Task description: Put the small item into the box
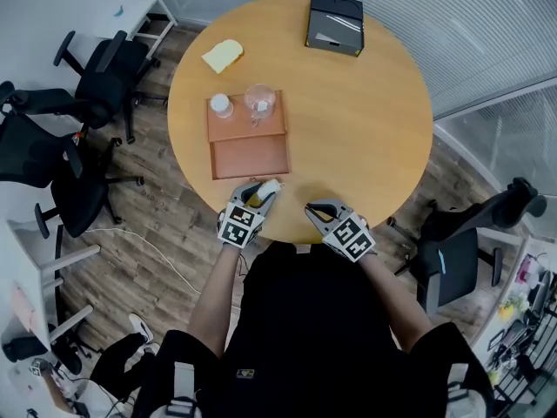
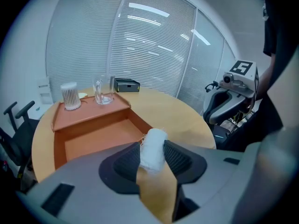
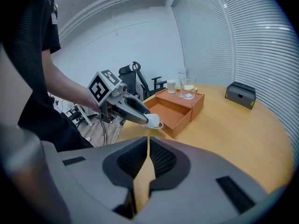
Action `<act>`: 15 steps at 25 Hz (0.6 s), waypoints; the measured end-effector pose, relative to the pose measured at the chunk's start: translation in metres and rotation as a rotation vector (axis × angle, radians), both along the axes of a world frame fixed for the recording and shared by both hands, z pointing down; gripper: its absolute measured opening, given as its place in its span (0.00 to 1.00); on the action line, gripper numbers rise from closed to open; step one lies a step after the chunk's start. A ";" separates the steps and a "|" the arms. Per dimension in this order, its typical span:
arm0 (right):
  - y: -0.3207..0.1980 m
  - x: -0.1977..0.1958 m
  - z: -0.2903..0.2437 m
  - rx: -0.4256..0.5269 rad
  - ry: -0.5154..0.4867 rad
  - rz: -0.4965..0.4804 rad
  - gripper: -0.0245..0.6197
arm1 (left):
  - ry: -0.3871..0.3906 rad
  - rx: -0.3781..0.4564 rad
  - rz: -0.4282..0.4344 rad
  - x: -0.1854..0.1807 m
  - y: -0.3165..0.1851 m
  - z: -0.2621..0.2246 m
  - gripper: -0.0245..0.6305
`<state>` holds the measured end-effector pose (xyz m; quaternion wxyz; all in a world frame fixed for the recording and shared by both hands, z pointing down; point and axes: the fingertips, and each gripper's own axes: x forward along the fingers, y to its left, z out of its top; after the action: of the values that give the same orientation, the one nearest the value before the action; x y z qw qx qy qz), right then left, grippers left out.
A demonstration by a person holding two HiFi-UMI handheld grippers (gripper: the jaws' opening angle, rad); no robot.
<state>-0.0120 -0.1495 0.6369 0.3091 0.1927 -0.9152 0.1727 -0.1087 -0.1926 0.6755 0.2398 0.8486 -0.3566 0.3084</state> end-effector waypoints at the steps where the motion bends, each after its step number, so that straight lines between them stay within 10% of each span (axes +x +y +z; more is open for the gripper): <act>1: 0.000 -0.001 -0.002 0.002 -0.002 0.000 0.06 | 0.001 0.007 -0.005 -0.001 -0.002 -0.003 0.30; 15: 0.004 0.005 0.000 -0.002 -0.001 0.013 0.06 | -0.016 0.072 -0.058 -0.019 -0.036 -0.030 0.29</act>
<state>-0.0073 -0.1459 0.6372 0.3076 0.1982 -0.9139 0.1755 -0.1278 -0.2288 0.6457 0.2149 0.8436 -0.3938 0.2951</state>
